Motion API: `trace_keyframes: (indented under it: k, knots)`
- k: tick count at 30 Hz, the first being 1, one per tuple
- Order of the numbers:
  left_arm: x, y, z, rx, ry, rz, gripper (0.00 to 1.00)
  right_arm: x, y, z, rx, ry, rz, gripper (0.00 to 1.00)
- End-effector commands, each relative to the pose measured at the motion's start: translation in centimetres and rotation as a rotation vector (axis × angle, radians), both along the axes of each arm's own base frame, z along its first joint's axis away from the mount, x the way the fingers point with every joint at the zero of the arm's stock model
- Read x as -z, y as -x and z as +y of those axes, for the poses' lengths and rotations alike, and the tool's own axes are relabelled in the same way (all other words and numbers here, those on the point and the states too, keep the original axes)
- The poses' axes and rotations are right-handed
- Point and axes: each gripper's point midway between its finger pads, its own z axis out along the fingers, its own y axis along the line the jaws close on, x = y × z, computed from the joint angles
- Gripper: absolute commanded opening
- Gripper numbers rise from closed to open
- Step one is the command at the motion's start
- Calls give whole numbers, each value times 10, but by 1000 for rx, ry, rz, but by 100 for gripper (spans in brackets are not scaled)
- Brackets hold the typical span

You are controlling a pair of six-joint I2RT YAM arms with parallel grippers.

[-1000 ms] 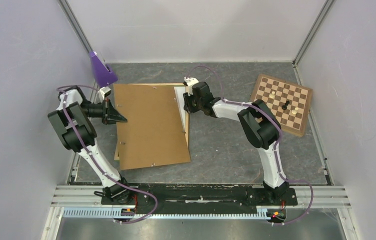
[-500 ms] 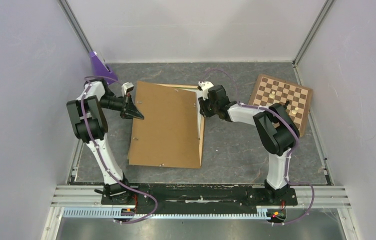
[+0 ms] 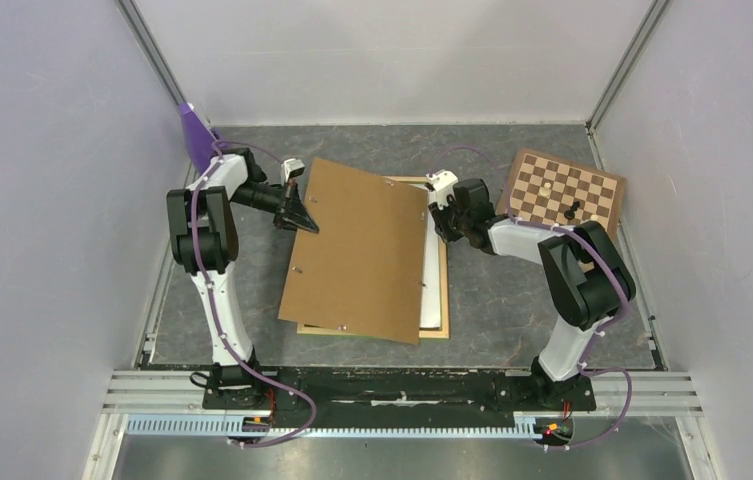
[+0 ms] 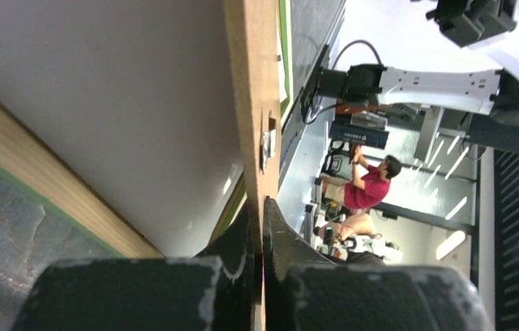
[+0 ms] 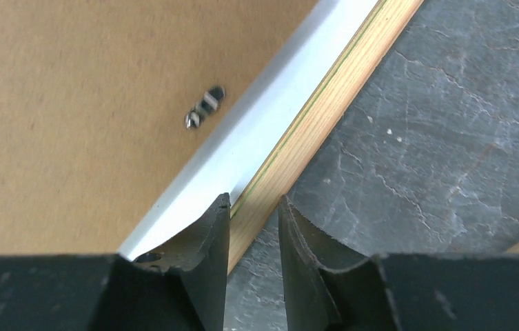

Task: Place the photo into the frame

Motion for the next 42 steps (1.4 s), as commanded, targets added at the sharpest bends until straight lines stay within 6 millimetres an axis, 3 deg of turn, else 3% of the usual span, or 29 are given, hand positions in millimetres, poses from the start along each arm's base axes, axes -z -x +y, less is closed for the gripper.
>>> trace_keyframes:
  k: [1,20,42]
  knots:
    - [15,-32,2,-69,12,-119,2,-2,10,-10,-65,43,-25,3]
    - [39,-51,-25,-158,46,-119,2,-10,-33,-39,211,-73,-52,2]
    - [49,-57,-35,-328,113,-40,2,-7,-28,-35,218,-116,-26,5]
